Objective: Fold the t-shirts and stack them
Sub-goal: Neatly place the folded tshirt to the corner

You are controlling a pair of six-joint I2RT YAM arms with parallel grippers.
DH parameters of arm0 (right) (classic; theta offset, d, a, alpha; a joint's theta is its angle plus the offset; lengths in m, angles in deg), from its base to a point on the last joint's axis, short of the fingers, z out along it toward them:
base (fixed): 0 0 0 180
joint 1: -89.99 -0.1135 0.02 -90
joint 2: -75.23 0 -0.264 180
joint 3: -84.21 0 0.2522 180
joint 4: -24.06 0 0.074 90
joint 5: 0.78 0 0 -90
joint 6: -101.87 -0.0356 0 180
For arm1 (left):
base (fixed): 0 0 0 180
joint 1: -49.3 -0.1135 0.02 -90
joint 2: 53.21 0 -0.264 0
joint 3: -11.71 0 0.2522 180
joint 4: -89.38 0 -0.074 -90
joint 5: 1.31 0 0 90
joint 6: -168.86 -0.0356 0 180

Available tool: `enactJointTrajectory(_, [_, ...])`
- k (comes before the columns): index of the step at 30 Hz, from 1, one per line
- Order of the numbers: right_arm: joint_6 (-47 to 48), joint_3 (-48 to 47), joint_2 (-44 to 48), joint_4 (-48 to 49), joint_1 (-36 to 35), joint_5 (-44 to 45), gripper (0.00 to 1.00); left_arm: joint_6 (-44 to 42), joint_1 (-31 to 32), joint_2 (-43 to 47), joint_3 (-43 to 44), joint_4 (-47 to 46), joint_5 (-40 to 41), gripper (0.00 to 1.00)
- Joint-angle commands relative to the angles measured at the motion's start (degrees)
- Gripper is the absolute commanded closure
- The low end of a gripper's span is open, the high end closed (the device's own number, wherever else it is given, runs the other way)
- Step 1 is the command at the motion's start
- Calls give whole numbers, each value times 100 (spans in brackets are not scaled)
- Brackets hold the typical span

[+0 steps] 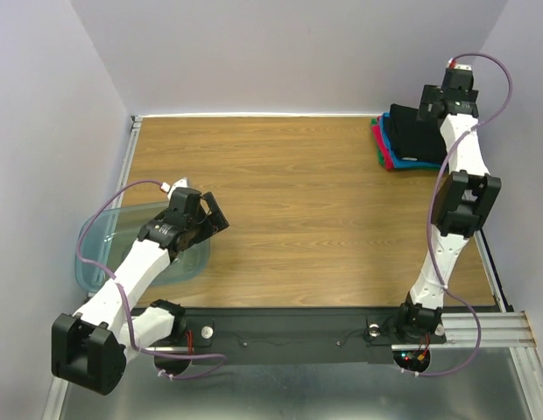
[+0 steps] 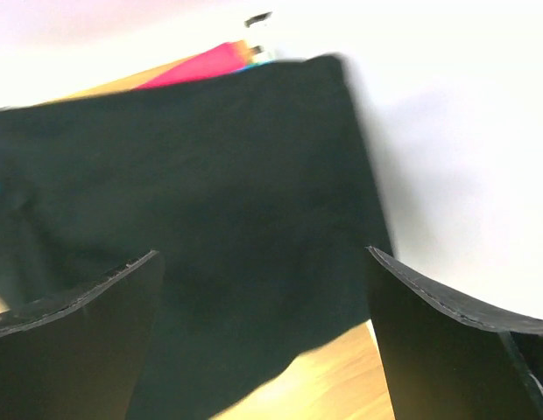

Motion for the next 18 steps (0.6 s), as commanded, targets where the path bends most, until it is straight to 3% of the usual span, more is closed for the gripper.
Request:
enactJointTrajectory(1, [-925, 575, 1038, 231, 36, -886, 0, -62, 16, 173, 295, -47, 47, 2])
enactJointTrajectory(7, [-2085, 2254, 2698, 248, 27, -1765, 0, -141, 16, 392, 409, -73, -50, 2])
enactJointTrajectory(12, [-2720, 4688, 4315, 608, -69, -2408, 0, -255, 16, 454, 752, -117, -67, 2])
enactJointTrajectory(18, [-3142, 7507, 6880, 1021, -131, -3126, 0, -246, 7, 507, 656, -478, -304, 2])
